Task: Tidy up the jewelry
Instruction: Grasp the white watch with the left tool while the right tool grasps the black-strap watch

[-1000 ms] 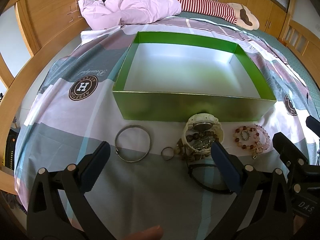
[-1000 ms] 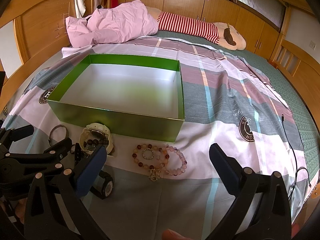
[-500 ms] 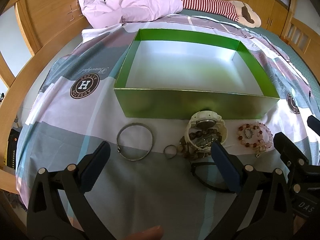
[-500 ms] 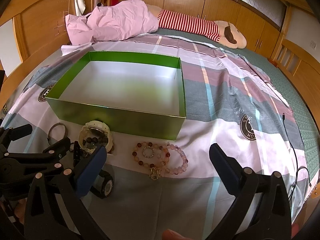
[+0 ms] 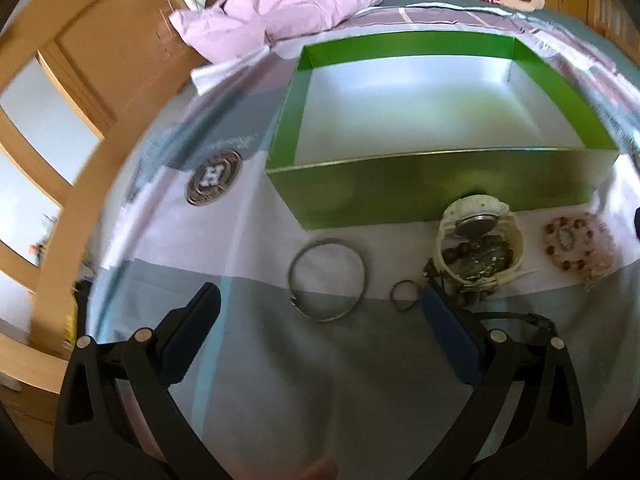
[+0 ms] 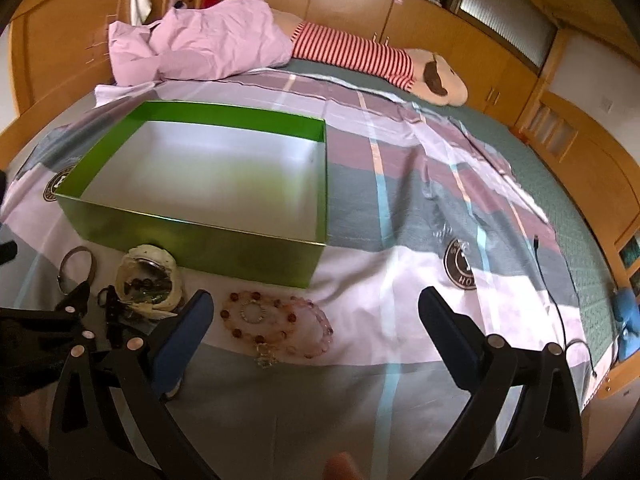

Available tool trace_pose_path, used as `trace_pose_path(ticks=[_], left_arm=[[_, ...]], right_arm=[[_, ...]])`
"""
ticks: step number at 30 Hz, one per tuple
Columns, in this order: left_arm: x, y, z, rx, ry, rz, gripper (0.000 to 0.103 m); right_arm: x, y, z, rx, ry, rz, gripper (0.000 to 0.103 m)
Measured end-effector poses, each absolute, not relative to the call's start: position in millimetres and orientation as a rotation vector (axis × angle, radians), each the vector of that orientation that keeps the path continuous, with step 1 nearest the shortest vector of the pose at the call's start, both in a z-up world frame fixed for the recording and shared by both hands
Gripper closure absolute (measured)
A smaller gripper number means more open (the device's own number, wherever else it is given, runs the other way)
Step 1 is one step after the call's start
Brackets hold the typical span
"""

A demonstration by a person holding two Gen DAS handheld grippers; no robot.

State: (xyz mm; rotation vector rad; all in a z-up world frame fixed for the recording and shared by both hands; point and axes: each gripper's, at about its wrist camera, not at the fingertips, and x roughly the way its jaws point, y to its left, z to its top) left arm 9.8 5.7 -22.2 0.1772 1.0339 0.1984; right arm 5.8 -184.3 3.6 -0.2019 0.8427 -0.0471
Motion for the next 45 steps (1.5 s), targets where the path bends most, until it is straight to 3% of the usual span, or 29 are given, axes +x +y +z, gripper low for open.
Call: trace_pose_path(ticks=[3,5,6,8,9,10,13,18,20,22,30,32,34,35,36,44,45], left_arm=[[10.4,10.7,-19.3,0.137,1.040,0.163,0.039],[10.8,13.8,-19.9,0.109,1.044,0.143,0.044],[11.3,15.5,-19.7,0.088,1.045,0.127,0.046],[9.9,16.9,-21.2,0.052,1.054,0.112,0.061],[10.2,19.0,-22.2,0.033,1.067,0.111,0.068],[9.6,19.5,-23.6,0.022,1.077,0.112,0.069],[8.5,23.1,-25.6,0.007,1.082,0.157,0.074],[2.5,23.1,-16.6,-0.024,1.029,0.145,0.074],[0.9,21.7,-15.2,-0.057,1.011,0.105,0.064],[0.3,19.3,-12.4,-0.050,0.982,0.095,0.041],[4.5,10.7,-13.8,-0.010,1.004,0.048,0.027],[6.7,11.6,-16.0,0.008,1.021,0.040,0.024],[9.6,18.9,-13.9,0.026,1.030,0.041,0.020],[11.5,27.3,-11.7,0.017,1.026,0.063,0.017],[13.1,37.7,-9.5,-0.006,1.021,0.093,0.013],[17.9,95.9,-25.0,-0.374,1.131,0.104,0.013],[19.5,88.7,-28.1,-0.364,1.150,0.070,0.013]], right_arm=[[8.1,-189.5,0.5,-0.163,0.876,-0.023,0.003],[8.6,-188.8,-1.4,-0.156,0.889,-0.014,0.006],[9.0,-188.4,-2.7,-0.155,0.898,-0.011,0.011],[9.4,-188.1,-6.1,-0.141,0.922,0.000,0.024],[9.8,-188.0,-7.9,-0.138,0.934,-0.004,0.035],[10.9,-188.7,-10.3,-0.135,0.951,-0.012,0.045],[12.9,-192.2,-16.5,-0.113,0.987,-0.032,0.060],[12.7,-191.7,-17.0,-0.103,0.984,-0.015,0.061],[13.3,-191.3,-17.1,-0.111,0.979,-0.017,0.061],[14.3,-192.6,-18.5,-0.100,0.988,-0.009,0.061],[17.1,-193.7,-25.6,-0.099,1.029,-0.006,0.053],[18.2,-193.2,-27.1,-0.114,1.034,-0.024,0.047],[19.3,-194.4,-28.0,-0.141,1.028,-0.065,0.018],[19.5,-194.7,-28.0,-0.160,1.018,-0.092,0.016],[19.1,-195.3,-27.4,-0.177,1.002,-0.103,0.015],[15.8,-184.6,-27.0,-0.163,1.017,0.029,0.016],[14.5,-182.4,-26.1,-0.136,1.021,0.073,0.022]])
